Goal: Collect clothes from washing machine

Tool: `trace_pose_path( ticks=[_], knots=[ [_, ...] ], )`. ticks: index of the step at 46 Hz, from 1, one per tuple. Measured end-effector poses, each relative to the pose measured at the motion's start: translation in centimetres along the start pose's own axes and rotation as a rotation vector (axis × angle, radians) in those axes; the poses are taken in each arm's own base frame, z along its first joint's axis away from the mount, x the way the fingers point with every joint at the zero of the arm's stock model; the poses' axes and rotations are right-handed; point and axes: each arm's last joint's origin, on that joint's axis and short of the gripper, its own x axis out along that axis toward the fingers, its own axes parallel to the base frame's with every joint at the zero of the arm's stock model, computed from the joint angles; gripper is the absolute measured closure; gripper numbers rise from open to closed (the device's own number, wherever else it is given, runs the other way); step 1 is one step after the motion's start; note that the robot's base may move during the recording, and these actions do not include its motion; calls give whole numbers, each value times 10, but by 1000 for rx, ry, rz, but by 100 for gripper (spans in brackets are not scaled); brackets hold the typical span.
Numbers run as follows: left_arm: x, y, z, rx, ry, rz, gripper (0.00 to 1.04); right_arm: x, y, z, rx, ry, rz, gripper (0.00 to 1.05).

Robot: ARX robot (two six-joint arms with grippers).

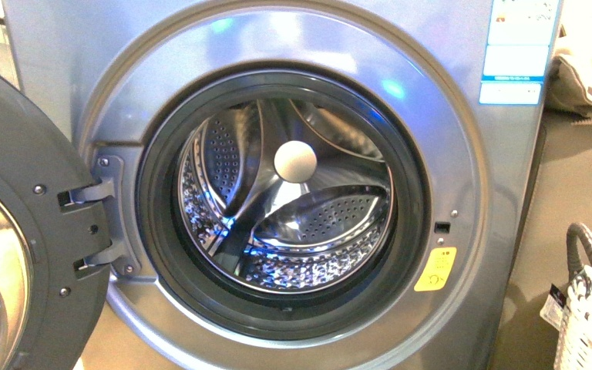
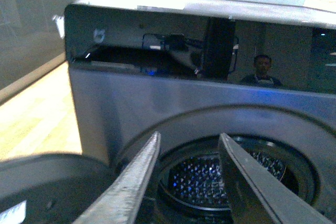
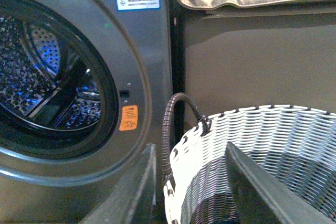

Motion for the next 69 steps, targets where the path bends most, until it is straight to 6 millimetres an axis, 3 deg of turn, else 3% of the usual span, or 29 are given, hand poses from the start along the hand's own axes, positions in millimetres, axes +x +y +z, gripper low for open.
trace_pose_path(
  ticks=[7,9,12,26,42,47,69],
  knots=[
    [-25,29,-85,26,55,-29,102,-5,7,-19,-15,1,-27,95],
    [-28,33,-108,37,87,-45,101,-6,11,-24,-16,4,-23,103],
    [-34,44,-138,48,122,-28,101,-7,15,-30,-19,4,4,102],
    [-67,71,-196,40,106,-21,101,-15,15,-46,-19,-1,4,102],
    [-83,88,-222,40,101,-9,101,-24,15,-56,-19,-6,3,102],
    [-87,89,-229,40,102,-14,101,-23,15,-66,-19,0,3,102],
    [-99,89,-244,40,100,-16,101,-23,15,-66,-19,-1,3,102]
  ],
)
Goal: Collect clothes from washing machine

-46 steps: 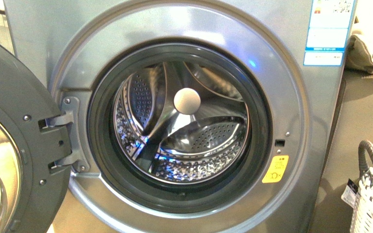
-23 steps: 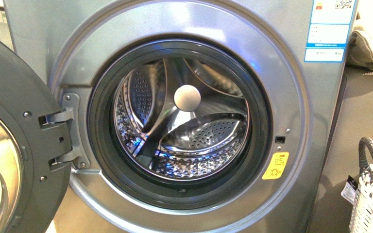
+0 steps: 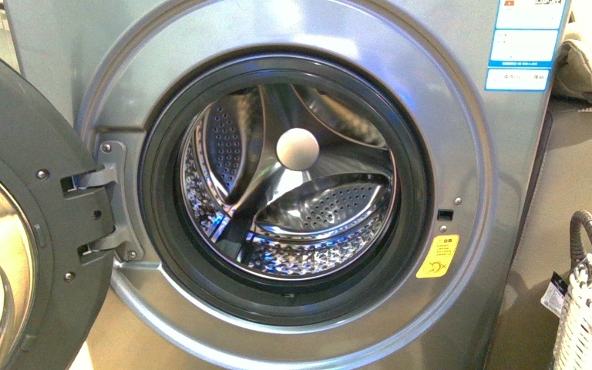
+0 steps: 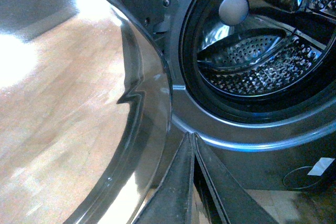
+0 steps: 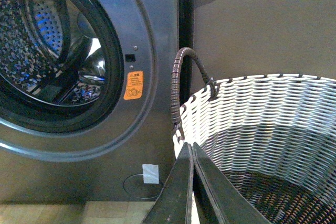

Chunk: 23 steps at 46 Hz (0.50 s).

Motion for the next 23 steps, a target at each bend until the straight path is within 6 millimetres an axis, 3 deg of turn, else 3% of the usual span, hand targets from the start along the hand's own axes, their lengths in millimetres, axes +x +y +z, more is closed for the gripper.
trace_pose_path(
  ticks=[14,23],
  knots=[
    [-11,0,-13,0,23,0,101,0,0,0,0,0,0,102],
    [-14,0,-12,0,-3,0,101,0,0,0,0,0,0,102]
  ],
)
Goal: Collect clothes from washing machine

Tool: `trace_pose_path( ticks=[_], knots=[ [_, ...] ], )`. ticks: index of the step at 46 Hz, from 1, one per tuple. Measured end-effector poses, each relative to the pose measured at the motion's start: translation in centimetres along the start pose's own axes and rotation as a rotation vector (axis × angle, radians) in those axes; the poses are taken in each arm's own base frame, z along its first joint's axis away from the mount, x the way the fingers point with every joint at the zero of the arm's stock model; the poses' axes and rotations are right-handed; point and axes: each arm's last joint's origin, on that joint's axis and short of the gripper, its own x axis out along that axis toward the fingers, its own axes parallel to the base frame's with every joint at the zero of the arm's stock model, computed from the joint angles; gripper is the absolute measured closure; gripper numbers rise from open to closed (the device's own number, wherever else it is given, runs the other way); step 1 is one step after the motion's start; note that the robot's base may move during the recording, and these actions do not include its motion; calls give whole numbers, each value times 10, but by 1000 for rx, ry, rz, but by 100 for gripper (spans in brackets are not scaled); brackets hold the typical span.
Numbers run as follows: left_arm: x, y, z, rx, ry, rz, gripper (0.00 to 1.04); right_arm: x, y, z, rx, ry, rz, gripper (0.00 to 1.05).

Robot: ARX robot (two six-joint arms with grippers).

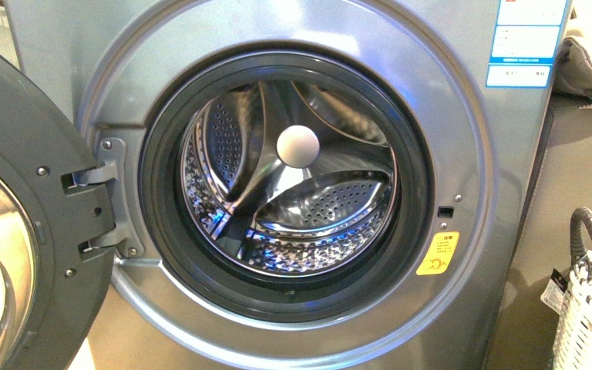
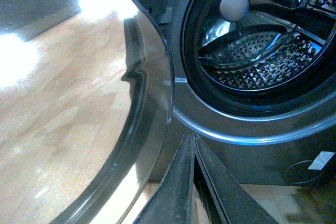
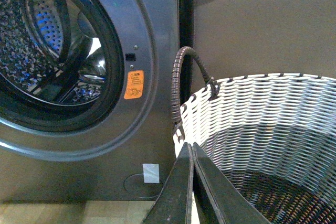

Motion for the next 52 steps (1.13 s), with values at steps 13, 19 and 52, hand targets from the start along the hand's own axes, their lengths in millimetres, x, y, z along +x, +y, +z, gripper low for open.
trace_pose_path(
  ticks=[13,19,52],
  knots=[
    [0,0,0,0,-1,0,101,0,0,0,0,0,0,102],
    [0,0,0,0,-2,0,78,0,0,0,-2,0,0,83],
    [0,0,0,0,-1,0,6,0,0,0,-1,0,0,7]
  ],
)
